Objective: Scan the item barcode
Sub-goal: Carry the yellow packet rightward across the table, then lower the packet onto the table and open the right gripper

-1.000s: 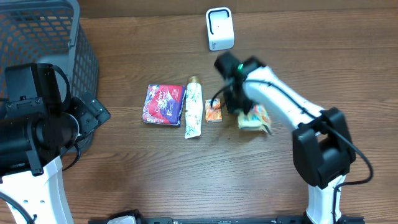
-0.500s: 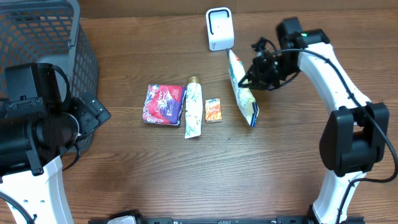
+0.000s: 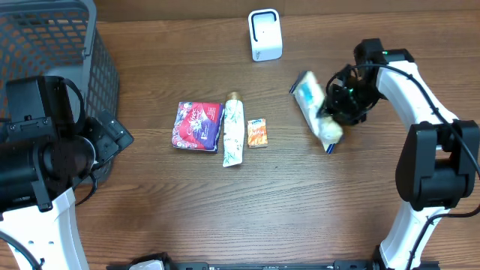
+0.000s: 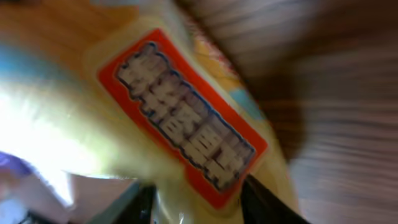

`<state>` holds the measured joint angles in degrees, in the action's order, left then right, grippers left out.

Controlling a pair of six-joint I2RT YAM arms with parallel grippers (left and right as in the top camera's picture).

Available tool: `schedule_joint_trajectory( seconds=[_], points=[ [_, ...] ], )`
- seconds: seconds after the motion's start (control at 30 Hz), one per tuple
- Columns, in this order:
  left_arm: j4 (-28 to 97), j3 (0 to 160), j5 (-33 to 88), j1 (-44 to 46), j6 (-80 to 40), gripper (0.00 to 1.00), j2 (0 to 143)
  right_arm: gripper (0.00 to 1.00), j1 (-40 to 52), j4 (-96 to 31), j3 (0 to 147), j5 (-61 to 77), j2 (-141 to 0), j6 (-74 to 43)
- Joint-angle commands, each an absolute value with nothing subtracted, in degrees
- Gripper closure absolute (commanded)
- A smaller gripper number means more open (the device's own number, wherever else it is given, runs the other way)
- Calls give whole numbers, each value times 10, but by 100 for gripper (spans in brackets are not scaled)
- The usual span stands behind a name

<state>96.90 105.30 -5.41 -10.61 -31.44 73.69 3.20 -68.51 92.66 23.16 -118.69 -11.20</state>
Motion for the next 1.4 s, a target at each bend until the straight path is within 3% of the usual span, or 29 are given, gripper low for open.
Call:
schedule_joint_trajectory(
  seconds=[0.0, 0.07, 0.2, 0.37, 0.6, 0.63, 0.73, 0.8, 0.83, 0.87, 1.13, 1.37],
  points=[
    [968, 1051, -60, -109, -323, 0, 738, 48, 19, -703, 953, 103, -1187, -127],
    [968, 1051, -60, -109, -323, 0, 738, 44, 19, -715, 971, 84, -1187, -127],
    [968, 1051, -60, -109, -323, 0, 738, 16, 19, -745, 1024, 34, -1187, -126],
    [968, 1051, -60, -109, -323, 0, 738, 8, 20, -765, 1066, 31, -1187, -120],
    [968, 1051, -60, -109, -323, 0, 738, 8, 22, -750, 1058, 31, -1188, -121],
    [968, 1051, -60, -109, -323, 0, 738, 10, 22, -745, 1053, 36, -1189, -121],
    [968, 1051, -60, -109, -323, 0, 738, 35, 22, -730, 1024, 84, -1189, -123],
    [968, 1051, -60, -109, -323, 0, 738, 66, 22, -722, 999, 110, -1189, -123],
    [968, 1051, -60, -109, -323, 0, 738, 88, 23, -715, 984, 118, -1189, -125],
    [968, 1051, -60, -109, -323, 0, 738, 96, 25, -707, 967, 121, -1189, -134],
    [968, 1051, -60, -109, -324, 0, 738, 96, 47, -574, 795, 117, -1189, -186],
    [968, 1051, -60, -109, -323, 0, 738, 96, 49, -646, 818, 116, -1163, -197]
  ],
)
